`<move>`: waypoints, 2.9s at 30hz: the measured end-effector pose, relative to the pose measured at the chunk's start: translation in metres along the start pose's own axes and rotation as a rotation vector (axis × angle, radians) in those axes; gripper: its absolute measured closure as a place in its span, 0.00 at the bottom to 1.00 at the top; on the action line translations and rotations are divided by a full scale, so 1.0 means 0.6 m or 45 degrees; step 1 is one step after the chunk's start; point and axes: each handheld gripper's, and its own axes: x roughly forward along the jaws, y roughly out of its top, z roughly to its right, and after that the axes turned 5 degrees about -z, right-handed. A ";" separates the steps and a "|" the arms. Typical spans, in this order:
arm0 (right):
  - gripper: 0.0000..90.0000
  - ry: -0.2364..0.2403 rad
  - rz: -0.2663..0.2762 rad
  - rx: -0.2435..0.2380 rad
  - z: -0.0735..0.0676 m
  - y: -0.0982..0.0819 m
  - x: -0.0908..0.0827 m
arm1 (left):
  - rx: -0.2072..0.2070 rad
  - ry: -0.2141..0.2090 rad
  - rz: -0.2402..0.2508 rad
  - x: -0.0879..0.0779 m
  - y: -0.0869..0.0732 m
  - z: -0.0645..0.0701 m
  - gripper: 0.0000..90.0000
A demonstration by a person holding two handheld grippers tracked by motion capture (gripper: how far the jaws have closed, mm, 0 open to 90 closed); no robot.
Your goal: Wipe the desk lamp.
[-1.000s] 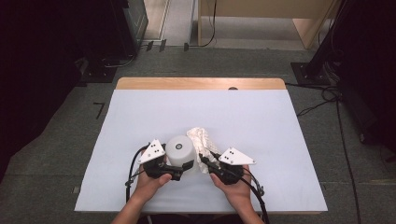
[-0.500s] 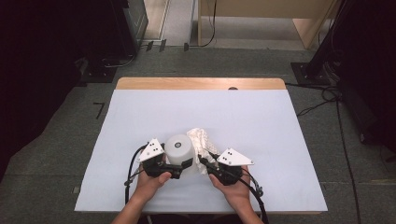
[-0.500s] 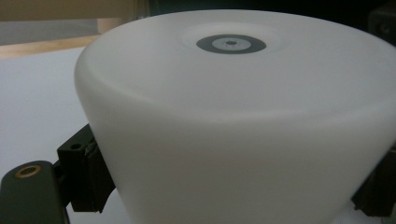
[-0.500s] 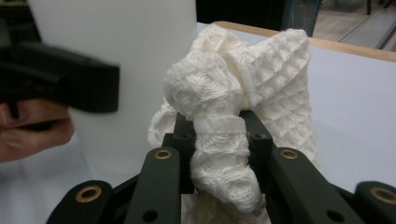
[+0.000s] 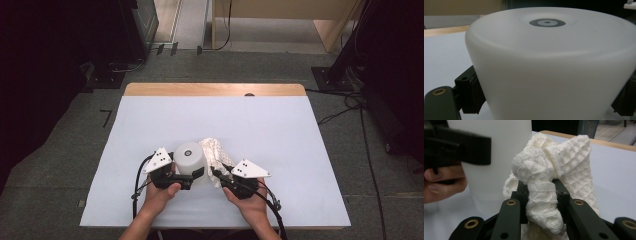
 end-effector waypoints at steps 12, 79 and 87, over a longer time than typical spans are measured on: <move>0.81 -0.034 0.042 -0.007 0.009 0.007 -0.014 | 0.203 0.067 -0.136 0.027 -0.012 0.029 0.10; 0.81 -0.100 0.046 0.032 0.036 0.005 -0.025 | 0.139 0.602 -0.112 0.034 -0.053 0.036 0.01; 0.81 -0.098 0.040 0.022 0.033 0.003 -0.023 | 0.061 0.613 -0.090 0.029 -0.051 0.035 0.09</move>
